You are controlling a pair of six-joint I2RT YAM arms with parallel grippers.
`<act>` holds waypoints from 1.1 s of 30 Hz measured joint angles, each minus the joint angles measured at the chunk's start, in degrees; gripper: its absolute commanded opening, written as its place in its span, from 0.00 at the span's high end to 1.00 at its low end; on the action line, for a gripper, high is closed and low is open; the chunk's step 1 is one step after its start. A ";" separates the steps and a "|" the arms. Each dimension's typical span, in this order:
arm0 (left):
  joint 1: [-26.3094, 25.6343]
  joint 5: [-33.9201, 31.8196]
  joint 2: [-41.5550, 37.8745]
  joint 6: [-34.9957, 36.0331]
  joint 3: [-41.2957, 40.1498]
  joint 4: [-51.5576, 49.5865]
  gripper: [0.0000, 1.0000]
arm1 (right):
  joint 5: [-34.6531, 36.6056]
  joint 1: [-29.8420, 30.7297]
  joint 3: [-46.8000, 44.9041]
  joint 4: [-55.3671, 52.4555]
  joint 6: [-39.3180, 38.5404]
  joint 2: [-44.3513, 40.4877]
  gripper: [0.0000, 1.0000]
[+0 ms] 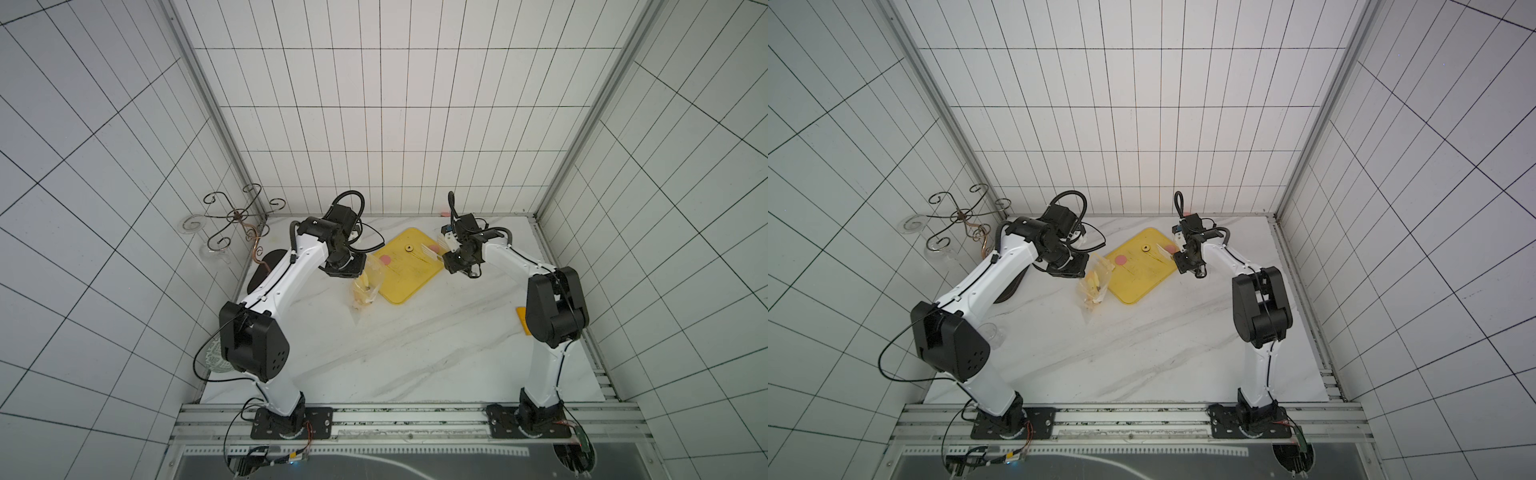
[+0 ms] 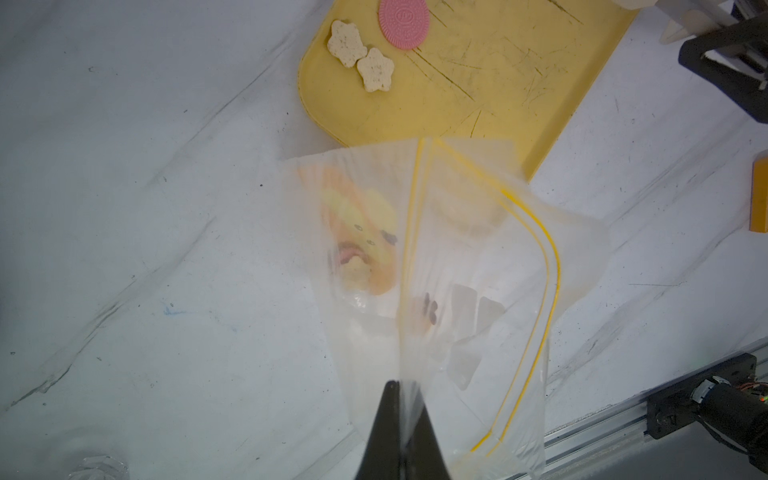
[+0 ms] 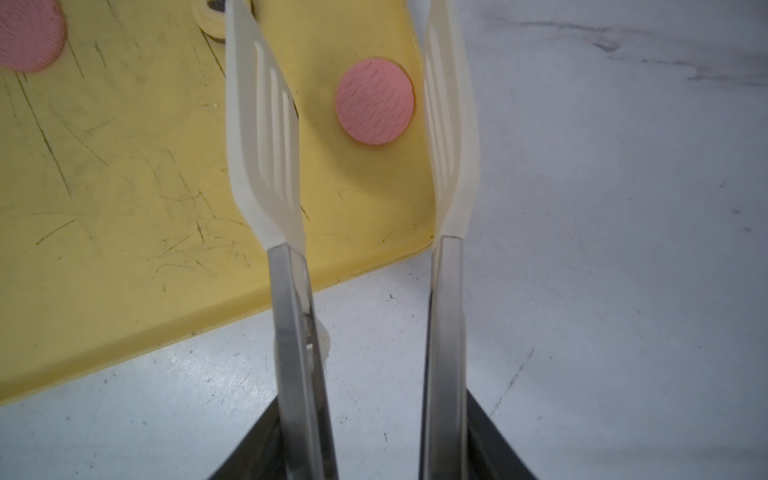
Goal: Put the cookies into a resealable bag to prevent moisture
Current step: Pick up the cookie from the tray.
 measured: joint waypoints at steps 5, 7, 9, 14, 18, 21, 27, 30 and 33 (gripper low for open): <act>0.00 0.02 0.00 0.00 0.00 0.00 1.00 | -0.79 -0.74 0.00 -0.22 0.39 -2.58 0.45; 0.00 0.02 0.00 0.02 0.00 0.00 1.00 | -1.36 -1.07 0.00 -0.20 0.46 -2.73 0.45; 0.00 0.02 0.00 0.02 0.00 0.00 1.00 | -1.84 -1.07 0.00 -0.35 0.57 -2.49 0.46; 0.00 0.02 0.00 0.02 0.00 0.00 1.00 | -3.02 -1.18 0.00 -0.74 0.61 -1.46 0.48; 0.00 0.02 0.00 0.02 0.00 0.00 1.00 | -4.09 -1.18 0.00 -1.49 0.61 -1.03 0.49; 0.00 0.02 0.00 0.02 0.00 0.00 1.00 | -4.11 -1.18 0.00 -1.62 0.61 -0.98 0.49; 0.00 0.02 0.00 0.02 0.00 0.00 1.00 | -3.41 -1.22 0.00 -1.95 0.61 -0.94 0.49; -0.02 0.02 0.00 0.02 0.00 0.00 1.00 | -3.34 -1.44 0.00 -2.03 0.63 -0.76 0.49; -0.02 0.02 0.00 0.02 0.00 -0.02 1.00 | -3.39 -1.44 0.00 -2.08 0.63 0.04 0.49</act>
